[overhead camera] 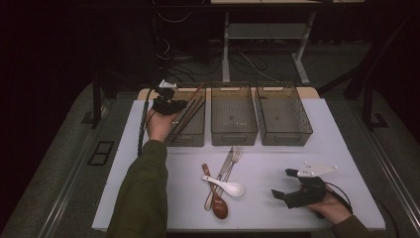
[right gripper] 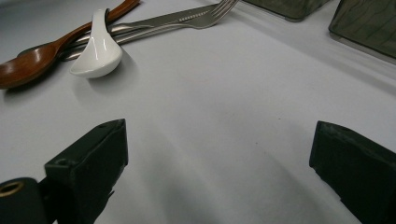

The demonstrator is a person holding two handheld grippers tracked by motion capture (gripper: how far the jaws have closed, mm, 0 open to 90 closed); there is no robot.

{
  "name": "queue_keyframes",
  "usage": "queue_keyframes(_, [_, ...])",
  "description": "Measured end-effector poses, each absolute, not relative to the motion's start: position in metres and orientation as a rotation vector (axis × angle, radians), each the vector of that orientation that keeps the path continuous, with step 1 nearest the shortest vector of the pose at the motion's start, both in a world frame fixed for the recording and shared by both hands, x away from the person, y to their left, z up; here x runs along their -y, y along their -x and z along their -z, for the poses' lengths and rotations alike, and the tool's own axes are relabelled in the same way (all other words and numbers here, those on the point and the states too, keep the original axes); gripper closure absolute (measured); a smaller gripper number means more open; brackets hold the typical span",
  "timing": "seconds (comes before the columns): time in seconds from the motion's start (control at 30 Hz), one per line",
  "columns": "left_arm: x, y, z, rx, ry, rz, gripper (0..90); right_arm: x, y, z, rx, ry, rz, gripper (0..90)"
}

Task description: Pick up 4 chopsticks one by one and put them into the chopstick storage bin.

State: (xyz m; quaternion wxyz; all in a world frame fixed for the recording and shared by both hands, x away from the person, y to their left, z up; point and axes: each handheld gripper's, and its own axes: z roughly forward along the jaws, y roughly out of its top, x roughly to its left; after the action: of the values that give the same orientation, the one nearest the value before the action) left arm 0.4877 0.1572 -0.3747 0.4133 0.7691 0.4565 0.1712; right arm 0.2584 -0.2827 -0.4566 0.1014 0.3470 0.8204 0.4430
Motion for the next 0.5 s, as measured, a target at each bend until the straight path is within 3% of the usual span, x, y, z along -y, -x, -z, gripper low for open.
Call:
queue_keyframes(0.23, [-0.1626, -0.4904, 0.3778, -1.183, -1.927, -0.442, 81.9, 0.2826, -0.2579, 0.4564, -2.424, -1.027, -1.31, 4.3])
queue_keyframes(0.5, [-0.1655, -0.4894, 0.3759, -1.188, -1.909, -0.452, 72.6, 0.2826, -0.2579, 0.4564, -2.424, -1.026, -1.31, 4.2])
